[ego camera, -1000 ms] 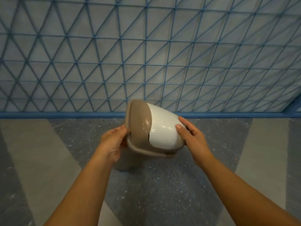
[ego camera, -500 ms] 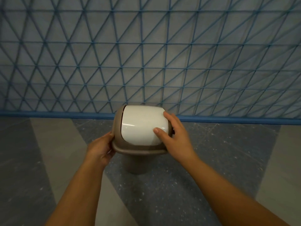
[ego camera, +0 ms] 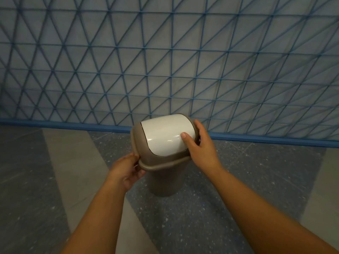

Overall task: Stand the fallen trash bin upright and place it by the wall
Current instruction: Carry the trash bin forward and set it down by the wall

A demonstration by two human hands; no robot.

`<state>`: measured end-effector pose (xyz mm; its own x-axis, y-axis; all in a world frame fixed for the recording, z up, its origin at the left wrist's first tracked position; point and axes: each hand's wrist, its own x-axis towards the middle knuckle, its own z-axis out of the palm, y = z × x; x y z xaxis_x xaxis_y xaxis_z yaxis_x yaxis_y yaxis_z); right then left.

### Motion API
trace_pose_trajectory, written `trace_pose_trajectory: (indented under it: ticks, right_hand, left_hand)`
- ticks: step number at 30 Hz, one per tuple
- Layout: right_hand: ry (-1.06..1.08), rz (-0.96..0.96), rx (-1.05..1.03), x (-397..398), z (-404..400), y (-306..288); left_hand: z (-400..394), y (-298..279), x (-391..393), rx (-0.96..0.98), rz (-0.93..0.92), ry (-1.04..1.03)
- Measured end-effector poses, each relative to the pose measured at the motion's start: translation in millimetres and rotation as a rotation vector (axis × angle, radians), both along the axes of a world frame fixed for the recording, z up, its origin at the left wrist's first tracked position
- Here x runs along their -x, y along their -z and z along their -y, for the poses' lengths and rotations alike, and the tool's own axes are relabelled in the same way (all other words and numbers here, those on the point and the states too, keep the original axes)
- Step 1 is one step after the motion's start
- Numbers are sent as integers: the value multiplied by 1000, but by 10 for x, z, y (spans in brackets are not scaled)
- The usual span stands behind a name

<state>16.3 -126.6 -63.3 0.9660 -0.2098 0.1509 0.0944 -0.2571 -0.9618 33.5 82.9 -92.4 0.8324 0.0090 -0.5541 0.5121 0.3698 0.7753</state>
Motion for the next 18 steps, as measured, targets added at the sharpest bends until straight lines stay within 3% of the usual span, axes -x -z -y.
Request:
trace_pose_trajectory:
  ticks: [6, 10, 15, 18]
  right_hand:
    - [393, -123, -336, 415, -267, 354]
    - [405, -253, -579, 550, -581, 487]
    - [383, -241, -551, 497, -489, 458]
    - [340, -281, -491, 433, -283, 393]
  left_hand:
    - [-10, 9, 63, -21, -36, 138]
    - [26, 39, 129, -21, -77, 362]
    - [69, 85, 189, -37, -110, 447]
    - [26, 80, 173, -43, -93, 373]
